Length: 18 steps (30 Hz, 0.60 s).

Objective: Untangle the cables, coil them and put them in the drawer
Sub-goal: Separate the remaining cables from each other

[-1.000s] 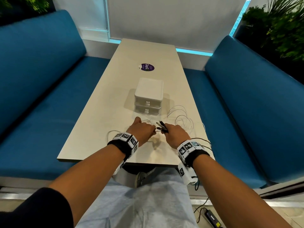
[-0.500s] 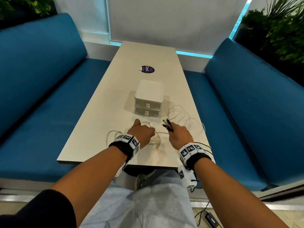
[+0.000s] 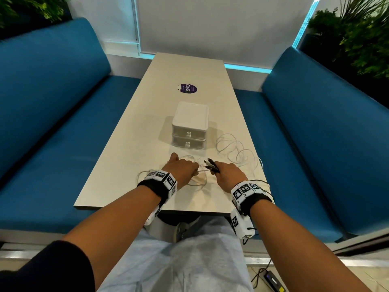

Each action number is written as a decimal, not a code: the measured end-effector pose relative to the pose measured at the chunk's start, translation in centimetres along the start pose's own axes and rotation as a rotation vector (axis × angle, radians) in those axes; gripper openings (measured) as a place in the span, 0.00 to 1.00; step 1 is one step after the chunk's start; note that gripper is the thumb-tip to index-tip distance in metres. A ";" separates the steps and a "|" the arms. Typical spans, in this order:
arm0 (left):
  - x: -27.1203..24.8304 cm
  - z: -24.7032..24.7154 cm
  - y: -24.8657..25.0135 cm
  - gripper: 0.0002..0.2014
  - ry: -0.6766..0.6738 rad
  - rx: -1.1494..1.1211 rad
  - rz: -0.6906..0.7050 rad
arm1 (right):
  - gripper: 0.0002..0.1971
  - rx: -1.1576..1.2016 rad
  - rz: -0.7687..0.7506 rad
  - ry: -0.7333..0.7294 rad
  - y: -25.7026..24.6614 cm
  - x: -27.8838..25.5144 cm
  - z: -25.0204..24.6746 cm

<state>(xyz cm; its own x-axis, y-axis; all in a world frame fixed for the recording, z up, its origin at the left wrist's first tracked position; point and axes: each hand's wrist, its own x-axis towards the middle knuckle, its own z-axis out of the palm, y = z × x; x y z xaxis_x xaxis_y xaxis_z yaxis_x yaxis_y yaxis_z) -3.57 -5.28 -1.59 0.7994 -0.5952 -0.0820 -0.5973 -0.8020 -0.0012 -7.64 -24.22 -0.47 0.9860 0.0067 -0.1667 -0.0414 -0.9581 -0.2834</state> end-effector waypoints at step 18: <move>-2.0 1.3 -4.2 0.11 0.095 0.097 -0.079 | 0.14 0.046 0.448 0.211 4.6 -0.9 -2.1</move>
<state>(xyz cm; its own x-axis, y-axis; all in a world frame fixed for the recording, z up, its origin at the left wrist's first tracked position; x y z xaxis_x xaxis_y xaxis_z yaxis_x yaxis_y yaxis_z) -2.74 -0.64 -2.72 0.8437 -0.5365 0.0169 -0.5324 -0.8405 -0.1009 -8.40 -29.25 0.34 0.8807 -0.4654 -0.0877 -0.4708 -0.8399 -0.2701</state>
